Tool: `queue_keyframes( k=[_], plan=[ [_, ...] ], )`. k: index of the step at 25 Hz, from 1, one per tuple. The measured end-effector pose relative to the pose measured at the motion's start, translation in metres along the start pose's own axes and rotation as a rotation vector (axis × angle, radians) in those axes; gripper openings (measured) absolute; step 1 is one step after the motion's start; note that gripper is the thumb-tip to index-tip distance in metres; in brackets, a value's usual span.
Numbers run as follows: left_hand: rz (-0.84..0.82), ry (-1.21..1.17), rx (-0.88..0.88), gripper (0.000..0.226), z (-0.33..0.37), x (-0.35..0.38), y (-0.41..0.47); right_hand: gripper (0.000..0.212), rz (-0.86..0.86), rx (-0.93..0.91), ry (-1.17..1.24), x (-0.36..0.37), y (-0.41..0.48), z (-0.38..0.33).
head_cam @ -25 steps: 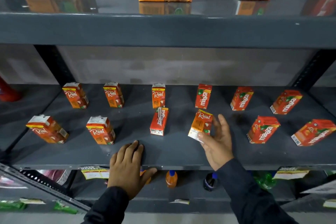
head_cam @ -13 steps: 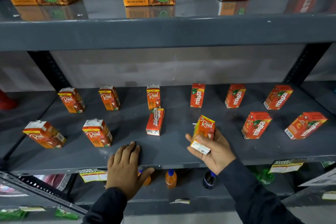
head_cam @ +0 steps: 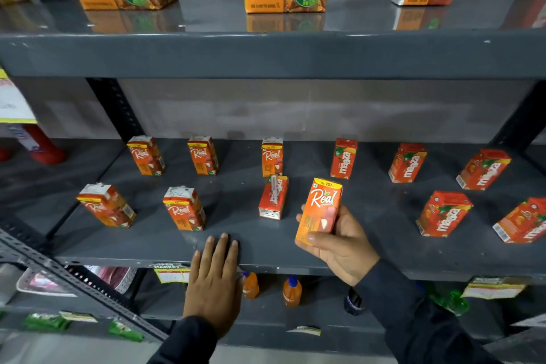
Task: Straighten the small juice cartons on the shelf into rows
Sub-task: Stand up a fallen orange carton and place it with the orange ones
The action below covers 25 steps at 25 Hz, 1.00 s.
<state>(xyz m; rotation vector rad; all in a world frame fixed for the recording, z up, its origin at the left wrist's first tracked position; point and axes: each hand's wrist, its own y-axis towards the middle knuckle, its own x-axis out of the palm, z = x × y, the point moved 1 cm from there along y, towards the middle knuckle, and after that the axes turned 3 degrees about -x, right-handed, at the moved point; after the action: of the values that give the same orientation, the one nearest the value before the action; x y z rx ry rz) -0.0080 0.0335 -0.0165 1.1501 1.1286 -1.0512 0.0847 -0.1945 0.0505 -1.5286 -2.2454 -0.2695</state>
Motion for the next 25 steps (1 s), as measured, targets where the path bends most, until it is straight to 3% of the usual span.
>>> queue_keyframes(
  k=[4,8,14,18,22,25],
  plan=[
    [0.022,-0.034,-0.054,0.076,-0.008,0.002,-0.011,0.064,-0.014,-0.077,-0.301,0.023,0.023,0.013],
    [0.044,0.013,-0.020,0.066,-0.014,0.000,-0.011,0.054,0.012,-0.106,-0.597,0.048,0.042,0.036],
    [0.013,0.022,0.002,0.086,-0.016,-0.008,-0.012,0.060,0.118,-0.144,-0.947,0.055,0.053,0.059],
    [0.032,0.018,-0.005,0.086,-0.013,-0.007,-0.012,0.059,0.135,-0.163,-1.016,0.052,0.056,0.060],
    [0.023,0.004,-0.013,0.089,-0.012,-0.009,-0.013,0.073,0.079,-0.258,-0.970,0.044,0.044,0.061],
    [0.024,-0.003,-0.024,0.091,-0.011,-0.010,-0.013,0.055,0.311,-0.371,-0.772,0.032,0.045,0.045]
  ],
)
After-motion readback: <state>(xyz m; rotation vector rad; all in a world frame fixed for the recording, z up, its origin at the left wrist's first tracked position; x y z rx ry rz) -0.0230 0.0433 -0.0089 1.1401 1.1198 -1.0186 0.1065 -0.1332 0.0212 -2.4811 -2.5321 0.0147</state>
